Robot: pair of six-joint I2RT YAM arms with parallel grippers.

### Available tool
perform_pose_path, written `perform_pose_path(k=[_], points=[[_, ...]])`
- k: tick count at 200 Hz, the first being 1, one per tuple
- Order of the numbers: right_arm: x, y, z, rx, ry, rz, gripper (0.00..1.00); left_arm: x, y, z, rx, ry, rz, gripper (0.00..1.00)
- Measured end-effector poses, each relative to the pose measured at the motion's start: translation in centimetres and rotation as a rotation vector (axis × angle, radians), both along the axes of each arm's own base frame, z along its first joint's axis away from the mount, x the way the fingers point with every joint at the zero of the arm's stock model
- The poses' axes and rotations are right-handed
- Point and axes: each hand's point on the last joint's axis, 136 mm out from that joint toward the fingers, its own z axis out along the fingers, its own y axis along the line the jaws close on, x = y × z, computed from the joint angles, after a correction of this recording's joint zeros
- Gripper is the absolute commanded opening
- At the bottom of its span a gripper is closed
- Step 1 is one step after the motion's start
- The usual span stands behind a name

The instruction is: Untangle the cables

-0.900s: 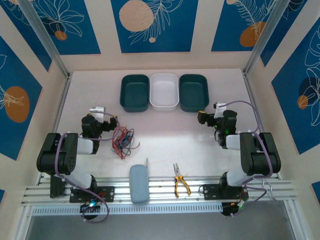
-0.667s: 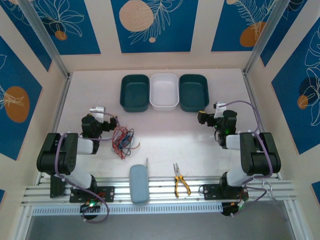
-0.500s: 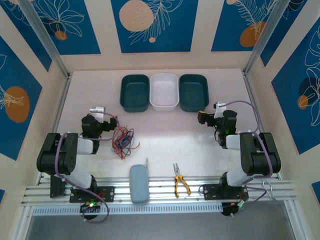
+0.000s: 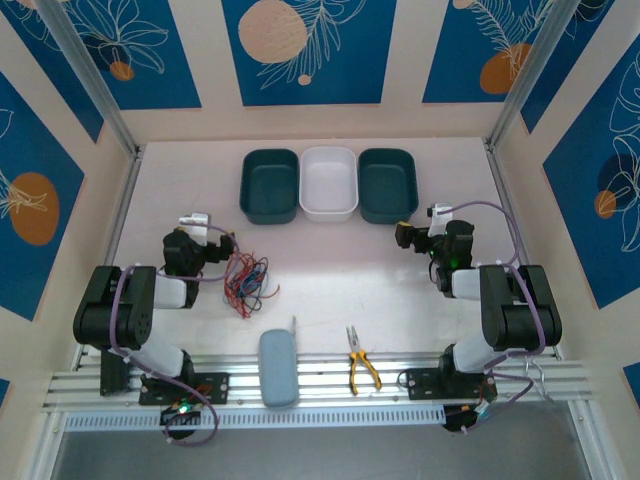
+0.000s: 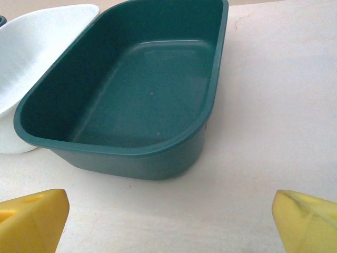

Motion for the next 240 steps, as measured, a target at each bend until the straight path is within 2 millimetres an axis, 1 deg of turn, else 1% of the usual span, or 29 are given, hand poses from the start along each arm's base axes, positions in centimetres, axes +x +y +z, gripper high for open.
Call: perform_pose_path(k=[114, 133, 147, 169, 189, 206, 223, 231, 240], points=[[0.1, 0.0, -0.2, 0.001, 0.018, -0.002, 0.99, 0.0, 0.0, 0.0, 0.000, 0.000, 0.000, 1.00], [0.3, -0.1, 0.0, 0.005, 0.032, -0.008, 0.99, 0.0, 0.3, 0.4, 0.003, -0.007, 0.016, 1.00], [0.5, -0.2, 0.6, 0.007, 0.041, -0.015, 0.99, -0.1, 0.5, 1.5, 0.006, -0.025, 0.031, 1.00], [0.9, -0.8, 2.3, 0.006, 0.039, -0.049, 0.99, -0.6, 1.0, 4.5, 0.007, -0.080, 0.058, 1.00], [1.0, -1.6, 4.7, 0.012, 0.040, -0.114, 0.99, -1.4, 1.5, 7.3, -0.021, -0.115, 0.096, 1.00], [0.7, -2.0, 6.9, 0.029, 0.051, -0.173, 0.99, -2.0, 1.6, 10.2, -0.088, -0.128, 0.119, 1.00], [0.1, -1.7, 9.1, 0.062, 0.065, -0.207, 0.99, -2.5, 1.5, 12.6, -0.182, -0.126, 0.141, 1.00], [-0.3, -1.2, 10.0, 0.078, 0.074, -0.212, 0.99, -2.9, 1.3, 13.1, -0.227, -0.110, 0.152, 1.00], [-0.8, -0.4, 10.7, 0.093, 0.094, -0.213, 0.99, -3.4, 1.0, 13.1, -0.269, -0.076, 0.163, 1.00]])
